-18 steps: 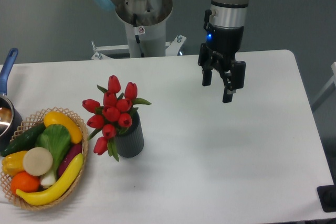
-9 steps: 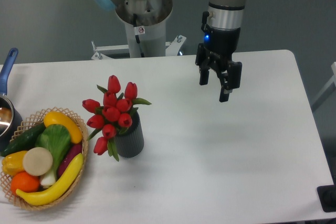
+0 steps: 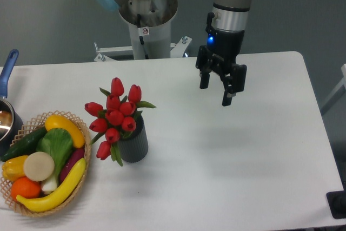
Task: Pick up the flowers from the vase
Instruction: 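Move the open gripper toward the red tulip stems above the vase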
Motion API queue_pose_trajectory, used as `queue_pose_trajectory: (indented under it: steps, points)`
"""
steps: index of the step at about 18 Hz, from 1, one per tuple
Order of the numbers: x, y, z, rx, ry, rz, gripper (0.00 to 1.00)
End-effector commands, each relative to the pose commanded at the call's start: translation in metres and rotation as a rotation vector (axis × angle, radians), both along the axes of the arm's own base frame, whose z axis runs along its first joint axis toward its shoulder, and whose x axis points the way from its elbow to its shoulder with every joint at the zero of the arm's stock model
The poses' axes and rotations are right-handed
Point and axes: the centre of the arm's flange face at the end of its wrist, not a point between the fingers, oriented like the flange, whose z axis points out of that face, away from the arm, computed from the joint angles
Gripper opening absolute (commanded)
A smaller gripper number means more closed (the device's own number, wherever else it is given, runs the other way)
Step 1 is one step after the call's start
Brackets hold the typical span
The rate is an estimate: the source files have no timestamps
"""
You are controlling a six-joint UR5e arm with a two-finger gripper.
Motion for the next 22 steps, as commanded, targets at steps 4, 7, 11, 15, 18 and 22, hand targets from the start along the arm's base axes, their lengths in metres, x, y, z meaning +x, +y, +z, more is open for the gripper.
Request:
queue_pose_trajectory:
  steps: [4,7,11,15,18,22]
  points:
    - [0.011,0.003,-0.009,0.034,-0.113,0.081,1.0]
    - [0.021,0.016,-0.007,0.09,-0.219,0.137,1.0]
    - [0.027,0.026,-0.011,0.157,-0.368,0.197,1.0]
    - [0.031,0.027,-0.016,0.163,-0.41,0.217,1.0]
    - [0.036,0.025,-0.028,0.157,-0.436,0.217,1.0]
    - [0.045,0.031,-0.037,0.146,-0.447,0.195,1.0]
